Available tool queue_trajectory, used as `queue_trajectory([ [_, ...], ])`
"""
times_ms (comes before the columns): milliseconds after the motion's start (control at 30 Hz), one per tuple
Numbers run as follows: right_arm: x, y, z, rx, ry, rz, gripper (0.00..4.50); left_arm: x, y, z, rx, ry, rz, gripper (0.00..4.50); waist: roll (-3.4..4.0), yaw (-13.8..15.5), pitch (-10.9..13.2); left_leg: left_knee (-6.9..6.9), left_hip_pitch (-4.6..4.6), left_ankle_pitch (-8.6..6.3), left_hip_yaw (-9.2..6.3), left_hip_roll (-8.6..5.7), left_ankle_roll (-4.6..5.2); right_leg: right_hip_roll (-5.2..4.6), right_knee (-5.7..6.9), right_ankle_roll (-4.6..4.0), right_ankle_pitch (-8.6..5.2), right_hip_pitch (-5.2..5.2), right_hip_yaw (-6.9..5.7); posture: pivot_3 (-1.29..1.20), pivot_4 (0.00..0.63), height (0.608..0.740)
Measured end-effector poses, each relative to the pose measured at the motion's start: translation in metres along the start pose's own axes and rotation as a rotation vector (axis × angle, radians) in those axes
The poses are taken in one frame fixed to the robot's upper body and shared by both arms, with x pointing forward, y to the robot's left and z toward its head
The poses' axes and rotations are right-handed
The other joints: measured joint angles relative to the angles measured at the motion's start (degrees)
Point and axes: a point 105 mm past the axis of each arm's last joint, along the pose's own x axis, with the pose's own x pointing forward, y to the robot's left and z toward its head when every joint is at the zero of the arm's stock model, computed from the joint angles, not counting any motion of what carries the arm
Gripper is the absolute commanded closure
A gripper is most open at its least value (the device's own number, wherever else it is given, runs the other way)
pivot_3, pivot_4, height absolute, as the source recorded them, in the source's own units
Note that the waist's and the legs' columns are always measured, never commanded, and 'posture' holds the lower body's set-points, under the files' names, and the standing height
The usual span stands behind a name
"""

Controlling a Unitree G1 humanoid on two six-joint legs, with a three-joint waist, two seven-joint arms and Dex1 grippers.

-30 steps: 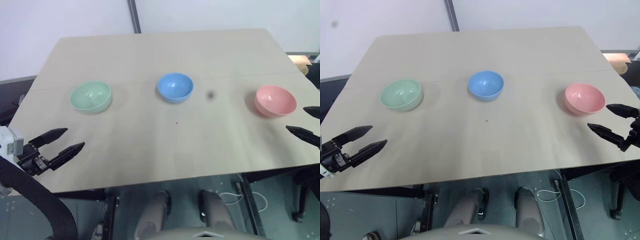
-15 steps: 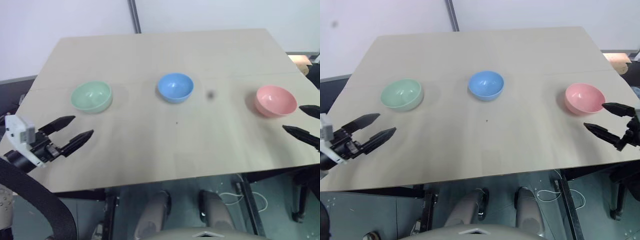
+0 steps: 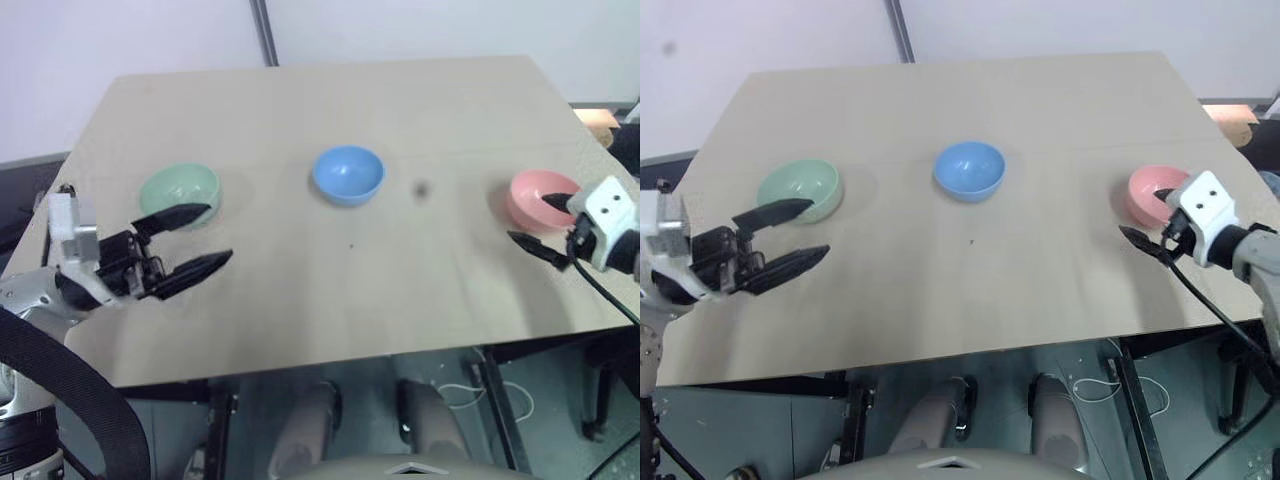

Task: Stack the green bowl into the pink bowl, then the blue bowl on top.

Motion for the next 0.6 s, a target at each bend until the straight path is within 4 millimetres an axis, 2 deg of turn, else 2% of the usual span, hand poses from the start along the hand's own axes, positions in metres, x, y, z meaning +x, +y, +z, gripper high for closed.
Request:
queue_trajectory([
  [200,0.017,-0.018,-0.021,0.062,0.153,-0.023,0.00,0.012,-0.003,0.018,0.046,-0.039,-0.111,0.07,-0.01,0.3,0.0,0.03,-0.07,0.00,-0.02,0.04,0.00,0.07,-0.02,-0.21,0.14,-0.01,-0.02,0.00,0.150,0.740],
  [233,0.019,-0.020,-0.024,0.070,0.170,-0.019,0.57,0.014,-0.003,0.021,0.052,-0.049,-0.119,0.00,-0.01,0.2,0.0,0.03,-0.04,0.00,0.01,0.04,0.00,0.07,-0.02,-0.21,0.14,0.02,0.00,0.00,0.150,0.740],
  [267,0.020,-0.022,-0.028,0.083,0.189,-0.018,0.89,0.017,-0.003,0.022,0.053,-0.059,-0.130,0.00,-0.01,0.1,0.0,0.03,-0.04,0.00,0.03,0.04,0.00,0.07,-0.02,-0.21,0.15,0.02,0.02,0.00,0.150,0.740],
  [367,0.023,-0.024,-0.040,0.102,0.239,-0.013,2.26,0.023,-0.007,0.021,0.034,-0.079,-0.152,0.00,-0.01,0.1,0.0,0.03,-0.03,0.00,0.03,0.05,-0.01,0.11,-0.02,-0.22,0.16,0.00,0.03,0.00,0.150,0.740],
  [433,0.025,-0.025,-0.043,0.100,0.250,-0.008,3.32,0.024,-0.007,0.021,0.029,-0.086,-0.154,0.00,0.00,-0.1,0.0,0.03,-0.02,0.00,0.05,0.10,-0.01,0.16,-0.01,-0.22,0.16,-0.01,0.06,0.00,0.150,0.740],
  [500,0.028,-0.024,-0.041,0.099,0.246,0.001,4.19,0.025,-0.008,0.021,0.032,-0.091,-0.155,0.00,0.00,-0.2,0.0,0.04,0.01,-0.01,0.12,0.19,-0.02,0.26,0.00,-0.29,0.21,0.00,0.10,0.00,0.150,0.740],
  [533,0.029,-0.026,-0.038,0.082,0.237,-0.004,4.42,0.026,-0.009,0.022,0.033,-0.094,-0.155,0.00,0.00,-0.2,0.0,0.05,0.01,-0.01,0.12,0.21,-0.02,0.28,0.00,-0.29,0.21,0.00,0.11,0.00,0.150,0.740],
  [600,0.030,-0.029,-0.033,0.066,0.225,-0.009,4.42,0.027,-0.009,0.022,0.034,-0.097,-0.153,0.00,-0.01,-0.1,0.0,0.10,0.04,-0.02,0.11,0.28,-0.03,0.37,0.00,-0.28,0.20,0.03,0.11,0.00,0.150,0.740],
])
